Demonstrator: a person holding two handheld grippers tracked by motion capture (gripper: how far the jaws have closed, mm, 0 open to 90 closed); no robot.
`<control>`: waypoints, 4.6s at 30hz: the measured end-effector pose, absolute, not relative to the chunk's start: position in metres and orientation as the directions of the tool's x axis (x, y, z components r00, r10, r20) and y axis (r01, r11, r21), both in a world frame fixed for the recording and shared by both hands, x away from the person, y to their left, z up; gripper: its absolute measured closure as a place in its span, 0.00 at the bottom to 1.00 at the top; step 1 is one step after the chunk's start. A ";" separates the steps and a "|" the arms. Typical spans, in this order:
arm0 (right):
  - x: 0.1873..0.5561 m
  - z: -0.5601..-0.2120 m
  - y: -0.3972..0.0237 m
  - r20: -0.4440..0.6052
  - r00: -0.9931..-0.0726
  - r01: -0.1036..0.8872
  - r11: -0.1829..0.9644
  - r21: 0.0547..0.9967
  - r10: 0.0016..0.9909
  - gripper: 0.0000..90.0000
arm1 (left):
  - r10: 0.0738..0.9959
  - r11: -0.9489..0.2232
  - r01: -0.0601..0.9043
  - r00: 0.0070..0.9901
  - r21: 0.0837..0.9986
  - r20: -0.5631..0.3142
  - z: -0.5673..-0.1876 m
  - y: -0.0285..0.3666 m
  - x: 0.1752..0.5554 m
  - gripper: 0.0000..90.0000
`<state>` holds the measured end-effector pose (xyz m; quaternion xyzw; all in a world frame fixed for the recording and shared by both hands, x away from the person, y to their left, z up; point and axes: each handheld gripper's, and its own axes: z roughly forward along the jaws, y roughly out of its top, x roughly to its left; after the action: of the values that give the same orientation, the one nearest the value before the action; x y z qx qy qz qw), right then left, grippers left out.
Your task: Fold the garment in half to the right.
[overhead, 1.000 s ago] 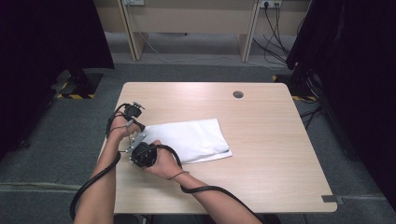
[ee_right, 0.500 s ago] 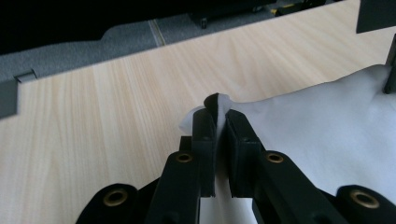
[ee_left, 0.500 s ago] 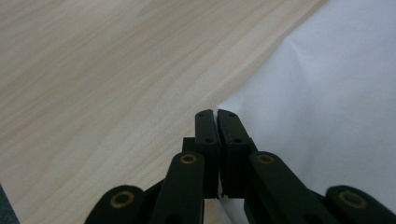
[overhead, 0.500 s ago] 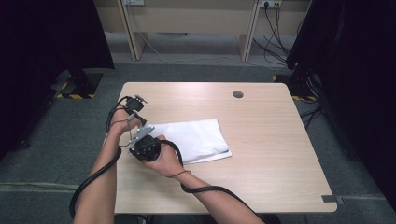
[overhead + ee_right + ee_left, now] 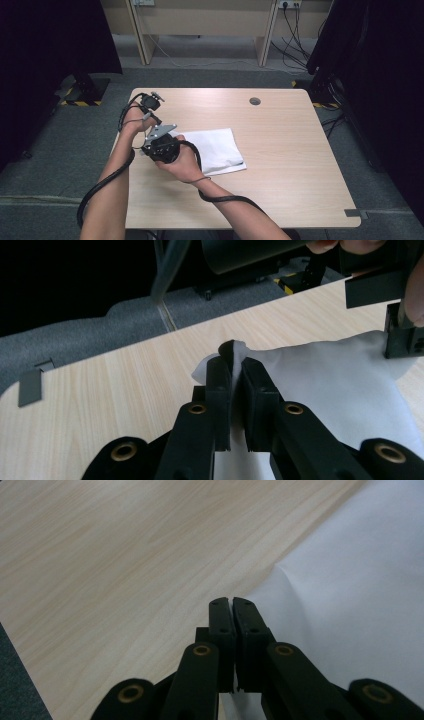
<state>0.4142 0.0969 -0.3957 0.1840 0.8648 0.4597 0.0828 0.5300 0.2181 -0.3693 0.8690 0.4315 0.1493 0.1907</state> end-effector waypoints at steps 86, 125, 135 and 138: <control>0.417 -0.349 0.070 0.102 -0.888 0.275 0.338 0.900 0.449 0.93 | 0.762 -0.636 0.661 0.619 0.398 0.189 -0.331 0.194 0.535 0.96; 0.414 -0.352 0.019 0.075 -0.855 0.280 0.334 0.900 0.512 0.93 | 0.702 -0.691 0.600 0.688 0.403 0.181 -0.337 0.139 0.540 0.96; 0.413 -0.353 0.012 0.078 -0.849 0.283 0.326 0.902 0.523 0.93 | 0.691 -0.701 0.588 0.700 0.404 0.181 -0.338 0.128 0.541 0.96; 0.412 -0.353 0.010 0.077 -0.848 0.283 0.325 0.902 0.525 0.93 | 0.688 -0.703 0.585 0.703 0.404 0.181 -0.338 0.126 0.542 0.96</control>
<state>0.4120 0.0103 -0.3534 0.2507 0.8057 0.5241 0.1155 0.5420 0.1261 -0.3379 0.9087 0.3502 0.1615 0.1601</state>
